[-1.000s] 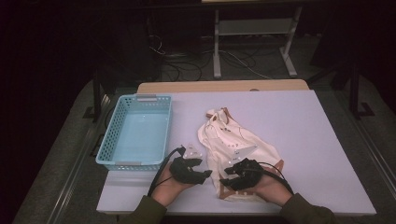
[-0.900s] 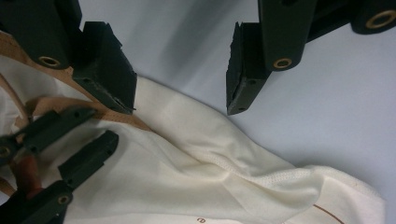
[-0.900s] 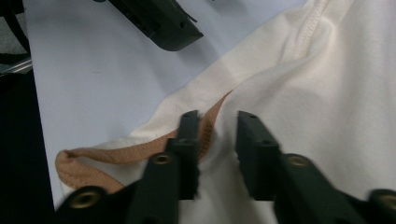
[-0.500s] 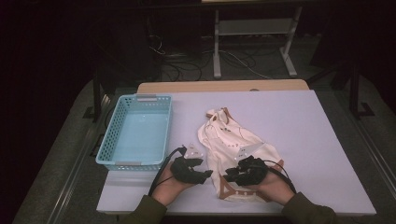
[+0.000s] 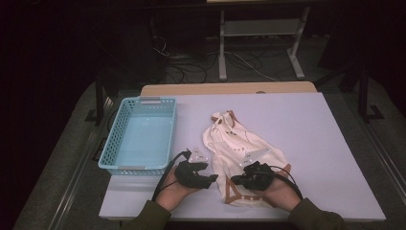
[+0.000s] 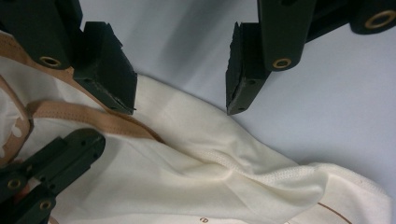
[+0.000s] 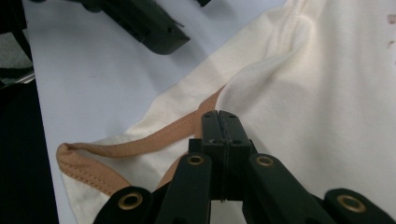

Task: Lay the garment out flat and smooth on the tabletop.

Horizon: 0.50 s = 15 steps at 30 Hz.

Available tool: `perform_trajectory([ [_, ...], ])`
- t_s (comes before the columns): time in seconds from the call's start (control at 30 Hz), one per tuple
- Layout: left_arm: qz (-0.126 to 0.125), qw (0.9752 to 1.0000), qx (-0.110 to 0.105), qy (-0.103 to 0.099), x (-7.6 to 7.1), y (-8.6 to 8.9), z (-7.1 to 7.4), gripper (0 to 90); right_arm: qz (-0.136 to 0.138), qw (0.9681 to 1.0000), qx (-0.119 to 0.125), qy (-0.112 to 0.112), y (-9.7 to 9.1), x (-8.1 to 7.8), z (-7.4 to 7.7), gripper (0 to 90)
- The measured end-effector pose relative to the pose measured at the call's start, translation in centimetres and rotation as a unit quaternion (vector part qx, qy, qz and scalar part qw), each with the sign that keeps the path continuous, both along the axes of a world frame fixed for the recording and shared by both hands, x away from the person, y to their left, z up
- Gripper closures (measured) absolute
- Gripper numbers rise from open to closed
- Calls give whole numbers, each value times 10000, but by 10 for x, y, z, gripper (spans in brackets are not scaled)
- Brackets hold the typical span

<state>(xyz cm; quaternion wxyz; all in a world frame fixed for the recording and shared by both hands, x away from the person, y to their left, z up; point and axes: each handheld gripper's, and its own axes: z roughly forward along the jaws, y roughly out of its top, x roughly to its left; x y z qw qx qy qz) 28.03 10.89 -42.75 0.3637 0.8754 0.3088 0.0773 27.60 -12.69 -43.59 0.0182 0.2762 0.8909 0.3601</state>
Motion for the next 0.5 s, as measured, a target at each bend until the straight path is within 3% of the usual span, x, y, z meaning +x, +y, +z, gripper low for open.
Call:
perform_trajectory([
  [0.5, -137, 9998, -56, -112, 2, -10, 2, 435, -662, 9977, -166, -51, -40, 8, 6, 893],
])
